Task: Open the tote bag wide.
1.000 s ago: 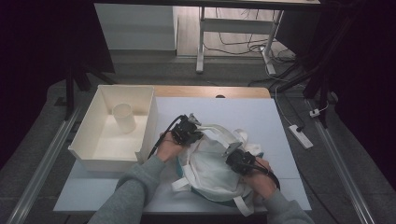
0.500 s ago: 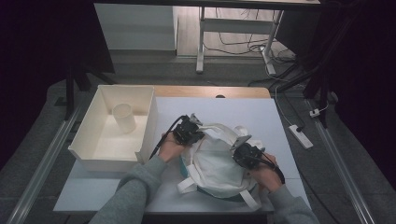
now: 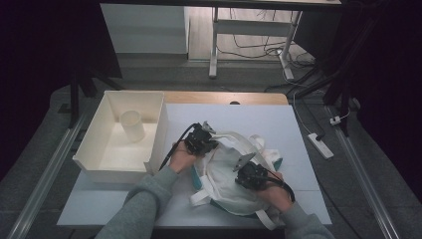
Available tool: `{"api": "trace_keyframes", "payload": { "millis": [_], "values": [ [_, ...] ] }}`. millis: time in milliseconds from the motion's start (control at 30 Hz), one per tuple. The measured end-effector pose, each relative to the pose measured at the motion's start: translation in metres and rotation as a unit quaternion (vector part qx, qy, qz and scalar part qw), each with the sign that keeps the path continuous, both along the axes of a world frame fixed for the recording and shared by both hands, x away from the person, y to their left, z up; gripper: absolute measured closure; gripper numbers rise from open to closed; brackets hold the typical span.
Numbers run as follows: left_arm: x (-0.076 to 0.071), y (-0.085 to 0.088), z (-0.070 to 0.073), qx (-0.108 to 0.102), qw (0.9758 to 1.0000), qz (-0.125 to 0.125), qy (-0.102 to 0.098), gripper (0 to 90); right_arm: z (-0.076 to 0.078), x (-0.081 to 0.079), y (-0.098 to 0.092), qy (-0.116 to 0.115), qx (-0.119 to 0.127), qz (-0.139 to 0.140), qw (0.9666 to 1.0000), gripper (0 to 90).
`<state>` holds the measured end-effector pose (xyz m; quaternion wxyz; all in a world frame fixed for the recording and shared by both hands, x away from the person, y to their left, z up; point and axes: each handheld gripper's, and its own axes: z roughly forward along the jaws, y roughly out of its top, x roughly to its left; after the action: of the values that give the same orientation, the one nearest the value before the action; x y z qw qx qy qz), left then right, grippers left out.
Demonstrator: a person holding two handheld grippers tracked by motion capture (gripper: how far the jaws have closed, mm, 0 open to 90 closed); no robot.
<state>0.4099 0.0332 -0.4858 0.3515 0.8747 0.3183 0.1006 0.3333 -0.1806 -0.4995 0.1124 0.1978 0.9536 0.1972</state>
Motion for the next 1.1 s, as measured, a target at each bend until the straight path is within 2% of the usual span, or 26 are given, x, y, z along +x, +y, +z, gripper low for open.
{"api": "trace_keyframes", "payload": {
  "millis": [133, 267, 367, 433, 567, 600, 633, 667, 700, 767, 833, 900, 1033, 1100],
  "values": [
    [0.000, 0.000, 0.000, -0.002, 1.0000, 0.000, 0.001, 88.3, -0.002, -0.004, -0.006, 0.022, 0.007, 0.006, 0.9997, 90.0],
    [0.000, -0.001, -0.001, 0.000, 1.0000, 0.001, 0.000, 88.2, -0.003, -0.004, -0.008, 0.024, 0.015, 0.005, 0.9996, 90.0],
    [-0.001, -0.001, 0.000, -0.002, 1.0000, -0.001, -0.002, 88.2, 0.002, -0.004, -0.010, 0.010, 0.025, 0.006, 0.9996, 90.0],
    [-0.001, 0.000, 0.001, 0.000, 1.0000, -0.004, -0.003, 88.1, 0.010, -0.003, -0.015, 0.001, 0.050, -0.004, 0.9987, 90.0],
    [-0.001, 0.001, 0.002, -0.003, 1.0000, -0.004, 0.001, 88.1, 0.025, 0.001, -0.026, -0.048, 0.079, -0.035, 0.9951, 90.0],
    [-0.002, 0.000, 0.002, -0.003, 1.0000, -0.004, 0.000, 88.1, 0.029, 0.003, -0.030, -0.062, 0.090, -0.047, 0.9929, 90.0],
    [-0.002, 0.000, 0.002, -0.003, 1.0000, -0.004, 0.000, 88.1, 0.035, 0.005, -0.037, -0.084, 0.102, -0.063, 0.9893, 90.0],
    [-0.002, 0.000, 0.002, 0.000, 1.0000, -0.005, 0.000, 88.1, 0.038, 0.007, -0.042, -0.102, 0.105, -0.076, 0.9864, 90.0],
    [-0.002, 0.000, 0.002, 0.002, 1.0000, -0.003, -0.002, 88.1, 0.041, 0.011, -0.048, -0.116, 0.104, -0.088, 0.9839, 90.0],
    [-0.001, 0.000, 0.001, -0.001, 1.0000, -0.003, 0.001, 88.1, 0.041, 0.019, -0.059, -0.141, 0.085, -0.125, 0.9785, 90.0],
    [-0.001, 0.000, 0.001, -0.002, 1.0000, -0.003, 0.002, 88.2, 0.034, 0.029, -0.072, -0.108, 0.107, -0.140, 0.9785, 90.0],
    [-0.001, -0.001, 0.000, -0.001, 1.0000, -0.004, 0.001, 88.1, 0.026, 0.033, -0.077, -0.087, 0.110, -0.145, 0.9793, 90.0],
    [0.000, -0.002, -0.001, 0.000, 1.0000, -0.004, 0.002, 88.1, 0.018, 0.039, -0.072, -0.090, 0.085, -0.140, 0.9824, 90.0],
    [0.001, -0.002, -0.002, 0.000, 1.0000, -0.004, 0.002, 88.1, 0.014, 0.042, -0.071, -0.091, 0.076, -0.141, 0.9829, 90.0]
  ]
}}
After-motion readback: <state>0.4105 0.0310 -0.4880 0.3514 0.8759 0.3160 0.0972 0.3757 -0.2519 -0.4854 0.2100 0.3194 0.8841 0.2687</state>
